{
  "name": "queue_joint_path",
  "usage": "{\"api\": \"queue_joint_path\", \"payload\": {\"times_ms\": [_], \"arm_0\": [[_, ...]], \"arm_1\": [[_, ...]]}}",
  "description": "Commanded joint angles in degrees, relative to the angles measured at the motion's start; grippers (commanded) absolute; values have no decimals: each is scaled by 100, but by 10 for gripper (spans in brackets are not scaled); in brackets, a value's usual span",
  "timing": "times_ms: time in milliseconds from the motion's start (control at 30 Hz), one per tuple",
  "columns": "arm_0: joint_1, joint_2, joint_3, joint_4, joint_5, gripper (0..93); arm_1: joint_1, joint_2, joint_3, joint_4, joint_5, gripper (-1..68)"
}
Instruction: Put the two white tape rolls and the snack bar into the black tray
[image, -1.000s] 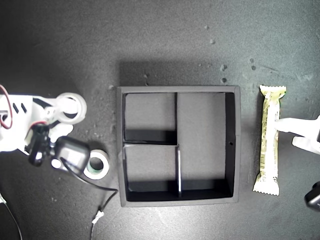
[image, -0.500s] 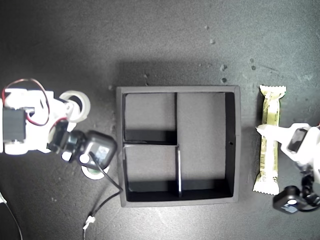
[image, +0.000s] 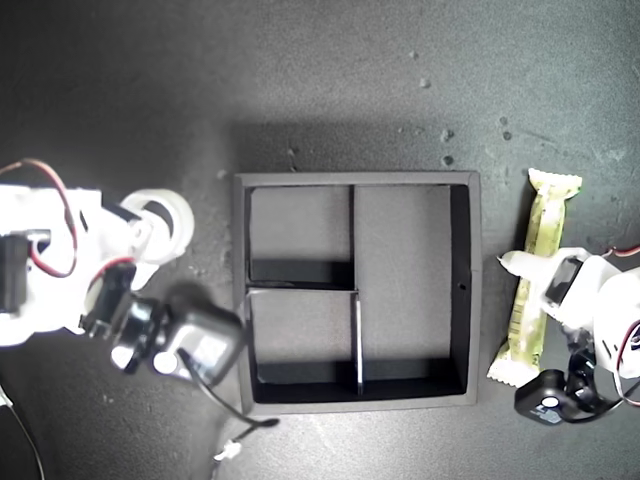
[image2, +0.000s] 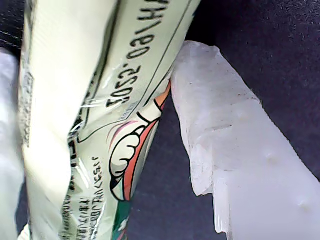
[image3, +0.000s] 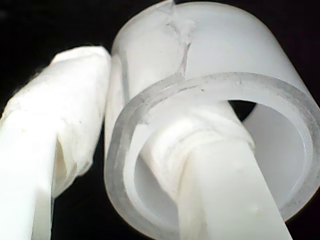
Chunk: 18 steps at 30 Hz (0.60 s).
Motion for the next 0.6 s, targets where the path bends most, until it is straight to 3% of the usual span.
{"api": "queue_joint_path", "payload": {"times_ms": [0, 100, 367, 467, 567], "arm_0": [[97, 149, -809, 229, 141, 17], [88, -123, -1195, 316, 272, 19], [97, -1433, -2575, 527, 571, 29], [62, -1775, -2944, 659, 580, 32], [44, -2004, -3173, 694, 571, 35]], "arm_1": [[-62, -167, -193, -167, -1986, 104], [-132, -167, -782, 510, -2127, 51], [-369, -176, -3981, 2988, -3129, 34], [-387, -185, -4825, 3340, -3480, 37], [-369, -211, -5247, 3076, -3841, 34]]}}
